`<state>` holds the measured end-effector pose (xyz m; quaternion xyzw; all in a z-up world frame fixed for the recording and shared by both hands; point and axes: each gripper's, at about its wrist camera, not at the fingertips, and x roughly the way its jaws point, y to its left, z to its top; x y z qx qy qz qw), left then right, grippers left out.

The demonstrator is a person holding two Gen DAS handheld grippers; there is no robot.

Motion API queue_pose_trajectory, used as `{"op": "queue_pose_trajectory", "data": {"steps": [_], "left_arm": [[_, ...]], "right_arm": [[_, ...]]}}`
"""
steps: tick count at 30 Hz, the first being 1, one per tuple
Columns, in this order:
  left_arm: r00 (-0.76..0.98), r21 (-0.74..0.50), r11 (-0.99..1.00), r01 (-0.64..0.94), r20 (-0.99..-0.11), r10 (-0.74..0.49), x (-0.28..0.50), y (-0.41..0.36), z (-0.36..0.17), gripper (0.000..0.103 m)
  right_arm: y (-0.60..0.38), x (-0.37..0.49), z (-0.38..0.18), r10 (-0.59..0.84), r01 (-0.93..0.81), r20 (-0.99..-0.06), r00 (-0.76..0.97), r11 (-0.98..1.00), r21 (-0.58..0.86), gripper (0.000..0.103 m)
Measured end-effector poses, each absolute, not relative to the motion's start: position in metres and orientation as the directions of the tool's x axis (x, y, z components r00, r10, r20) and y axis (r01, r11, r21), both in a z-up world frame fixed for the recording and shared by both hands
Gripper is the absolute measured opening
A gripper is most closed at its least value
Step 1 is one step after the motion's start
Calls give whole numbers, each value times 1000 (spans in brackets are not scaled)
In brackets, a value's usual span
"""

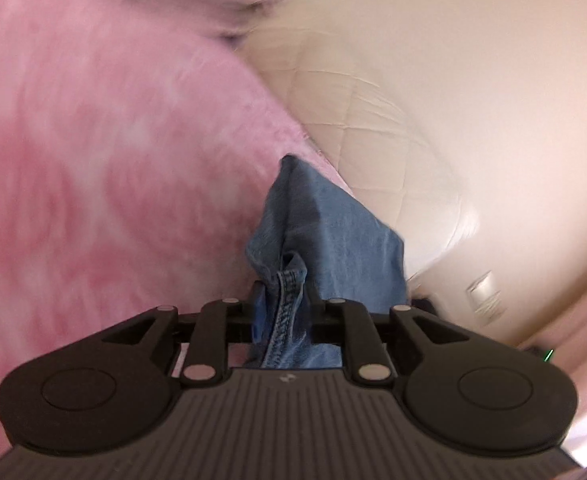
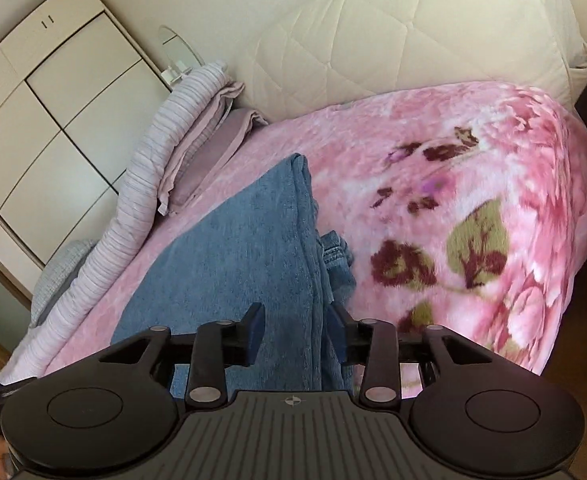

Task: Fold clothes
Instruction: 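Release the jeans and press the folded edge with both grippers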

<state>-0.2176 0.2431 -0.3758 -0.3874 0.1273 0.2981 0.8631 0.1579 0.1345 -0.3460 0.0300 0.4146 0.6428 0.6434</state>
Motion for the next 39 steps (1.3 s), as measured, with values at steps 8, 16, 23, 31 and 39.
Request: {"op": "queue_pose_trajectory", "data": {"steps": [8,16,23,31,39], "left_arm": [[725,-325,713,-621,-584,365,-174,258,-372,22],[778,-486,626,-610,-517,356,-203,277,-383,5],[820,-764,313,-564,-473,323,-223,300,-449,7],[760,-679,383,-626,-419,497,-236,267,-393,0],[734,-451,603,-658,-565,377,-167,235,-406,2]], "right_arm": [[162,157,-349,833,-830,-525,-175,161,533,40],[175,163,-353,822,-843,-543,-170,164,513,10],[165,172,-379,835,-750,-520,-177,228,621,9],[142,164,-342,849,-797,-527,-16,308,520,17],[135,119,-349,799,-914,-601,-24,226,337,22]]}}
